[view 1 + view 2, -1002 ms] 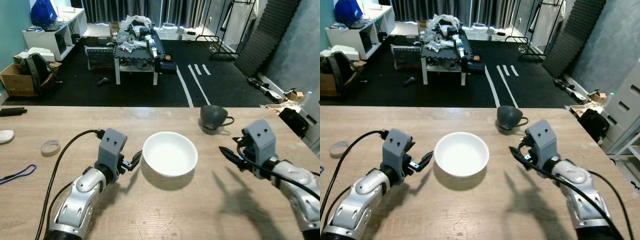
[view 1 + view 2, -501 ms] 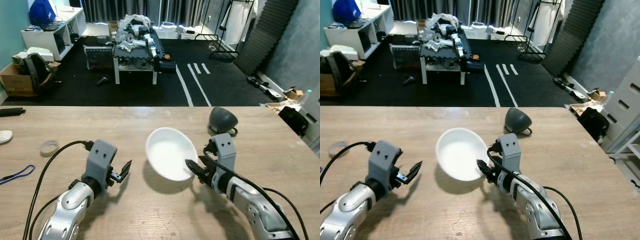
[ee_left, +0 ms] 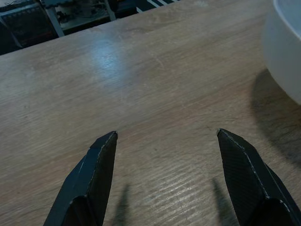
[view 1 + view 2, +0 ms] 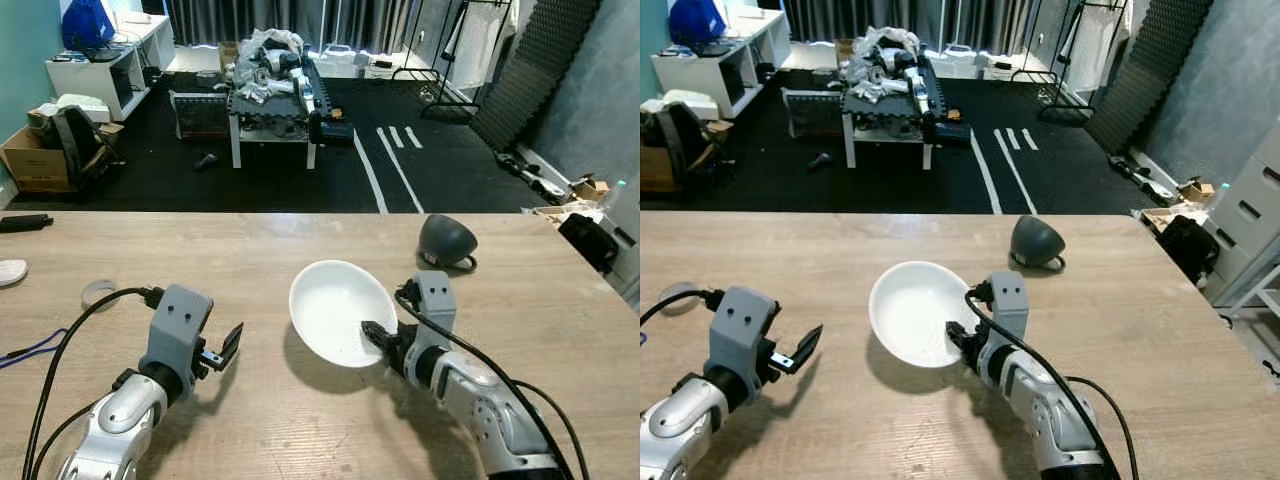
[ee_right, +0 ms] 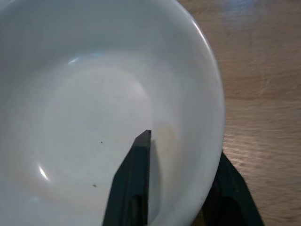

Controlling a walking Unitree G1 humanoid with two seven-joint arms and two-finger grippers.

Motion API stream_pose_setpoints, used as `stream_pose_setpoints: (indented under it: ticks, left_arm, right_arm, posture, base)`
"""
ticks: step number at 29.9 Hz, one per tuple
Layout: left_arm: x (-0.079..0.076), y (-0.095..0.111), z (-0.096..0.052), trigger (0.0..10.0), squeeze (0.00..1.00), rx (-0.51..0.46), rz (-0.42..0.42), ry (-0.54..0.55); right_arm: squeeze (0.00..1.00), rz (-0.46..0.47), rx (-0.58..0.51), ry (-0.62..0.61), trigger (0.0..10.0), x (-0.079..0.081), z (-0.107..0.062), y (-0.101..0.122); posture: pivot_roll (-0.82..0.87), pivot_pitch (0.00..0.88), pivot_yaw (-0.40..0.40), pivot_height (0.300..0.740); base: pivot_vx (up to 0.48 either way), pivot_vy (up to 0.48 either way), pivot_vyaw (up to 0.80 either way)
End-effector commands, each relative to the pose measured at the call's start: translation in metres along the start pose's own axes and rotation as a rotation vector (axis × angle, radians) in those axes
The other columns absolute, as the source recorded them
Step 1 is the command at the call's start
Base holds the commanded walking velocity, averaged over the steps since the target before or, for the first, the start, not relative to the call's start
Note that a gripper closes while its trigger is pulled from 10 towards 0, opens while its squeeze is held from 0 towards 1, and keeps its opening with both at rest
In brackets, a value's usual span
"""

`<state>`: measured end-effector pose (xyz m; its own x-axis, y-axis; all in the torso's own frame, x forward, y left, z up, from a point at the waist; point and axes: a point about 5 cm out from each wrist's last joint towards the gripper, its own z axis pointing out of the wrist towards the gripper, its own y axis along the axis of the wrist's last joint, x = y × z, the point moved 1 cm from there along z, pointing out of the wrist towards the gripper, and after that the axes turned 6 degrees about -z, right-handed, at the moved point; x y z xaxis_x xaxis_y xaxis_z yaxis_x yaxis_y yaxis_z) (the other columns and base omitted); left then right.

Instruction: Setting the table

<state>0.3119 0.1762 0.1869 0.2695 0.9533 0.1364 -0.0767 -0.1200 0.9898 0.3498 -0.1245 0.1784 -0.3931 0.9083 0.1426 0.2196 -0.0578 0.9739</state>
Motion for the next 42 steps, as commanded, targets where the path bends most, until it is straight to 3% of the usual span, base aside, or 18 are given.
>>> stream_pose_setpoints:
  ticks: [1, 15, 21, 24, 27, 28, 29, 32, 35, 37, 38, 39, 41, 42]
  left_arm:
    - [-0.003, -0.005, -0.002, 10.0, 0.0, 0.023, 0.004, 0.002]
    - [-0.008, -0.003, 0.001, 10.0, 0.0, 0.013, 0.003, -0.007]
    - [-0.011, -0.002, 0.003, 10.0, 0.0, 0.007, 0.0, -0.014]
    - [-0.016, 0.003, 0.005, 10.0, 0.0, -0.029, 0.01, -0.037]
    - [-0.031, 0.018, 0.004, 10.0, 0.0, -0.106, 0.003, -0.155]
    - [-0.039, 0.026, 0.001, 10.0, 0.0, -0.135, 0.009, -0.245]
    - [-0.039, 0.026, 0.001, 10.0, 0.0, -0.135, 0.009, -0.245]
    - [-0.052, 0.04, -0.01, 10.0, 0.0, -0.165, 0.063, -0.399]
    - [-0.052, 0.044, -0.016, 10.0, 0.0, -0.177, 0.091, -0.396]
    - [-0.046, 0.047, -0.019, 10.0, 0.0, -0.218, 0.108, -0.256]
    - [-0.046, 0.047, -0.019, 10.0, 0.0, -0.218, 0.108, -0.256]
    - [-0.039, 0.042, -0.021, 10.0, 0.0, -0.223, 0.085, -0.105]
    - [-0.036, 0.04, -0.021, 10.0, 0.0, -0.221, 0.072, -0.061]
    - [-0.034, 0.035, -0.023, 10.0, 0.0, -0.198, 0.017, -0.008]
  right_arm:
    - [0.0, 0.046, 0.014, -0.009, 0.0, -0.005, -0.002, -0.004]
    - [0.0, 0.18, -0.101, 0.042, 0.0, -0.005, -0.011, 0.014]
    - [0.0, 0.179, -0.129, 0.014, 0.0, -0.011, -0.016, 0.019]
    - [0.0, 0.159, -0.223, 0.009, 0.0, -0.012, -0.022, 0.029]
    - [0.0, 0.069, -0.332, -0.009, 0.0, -0.012, -0.032, 0.041]
    - [0.0, 0.046, -0.366, -0.031, 10.0, -0.012, -0.037, 0.043]
    - [0.0, 0.046, -0.366, -0.031, 10.0, -0.012, -0.037, 0.043]
    - [0.0, -0.028, -0.441, -0.145, 10.0, -0.02, -0.052, 0.047]
    - [0.0, -0.079, -0.471, -0.224, 10.0, -0.027, -0.063, 0.046]
    - [0.0, -0.055, -0.481, -0.22, 10.0, -0.022, -0.07, 0.037]
    - [0.0, -0.055, -0.481, -0.22, 10.0, -0.022, -0.07, 0.037]
    - [0.0, -0.08, -0.447, -0.187, 10.0, -0.012, -0.07, 0.025]
    - [0.0, -0.075, -0.434, -0.178, 10.0, -0.008, -0.07, 0.019]
    - [0.0, -0.069, -0.426, -0.169, 10.0, -0.006, -0.069, 0.014]
  posture:
    - [0.09, 0.212, 0.018, 0.74]
    - [0.08, 0.209, 0.017, 0.74]
    - [0.07, 0.208, 0.016, 0.74]
    - [0.07, 0.205, 0.015, 0.74]
    - [0.07, 0.201, 0.014, 0.74]
    - [0.06, 0.199, 0.016, 0.74]
    - [0.06, 0.199, 0.016, 0.74]
    - [0.05, 0.193, 0.025, 0.74]
    - [0.05, 0.191, 0.029, 0.74]
    - [0.05, 0.184, 0.034, 0.74]
    - [0.05, 0.184, 0.034, 0.74]
    - [0.05, 0.181, 0.035, 0.74]
    - [0.05, 0.18, 0.035, 0.74]
    - [0.05, 0.179, 0.035, 0.74]
  base:
    - [0.0, 0.0, 0.0]
    - [0.0, 0.0, 0.0]
    - [0.0, 0.0, 0.0]
    - [0.0, 0.0, 0.0]
    - [0.0, 0.0, 0.0]
    - [0.0, 0.0, 0.0]
    - [0.0, 0.0, 0.0]
    - [0.0, 0.0, 0.0]
    - [0.0, 0.0, 0.0]
    - [0.0, 0.0, 0.0]
    - [0.0, 0.0, 0.0]
    - [0.0, 0.0, 0.0]
    - [0.0, 0.0, 0.0]
    - [0.0, 0.0, 0.0]
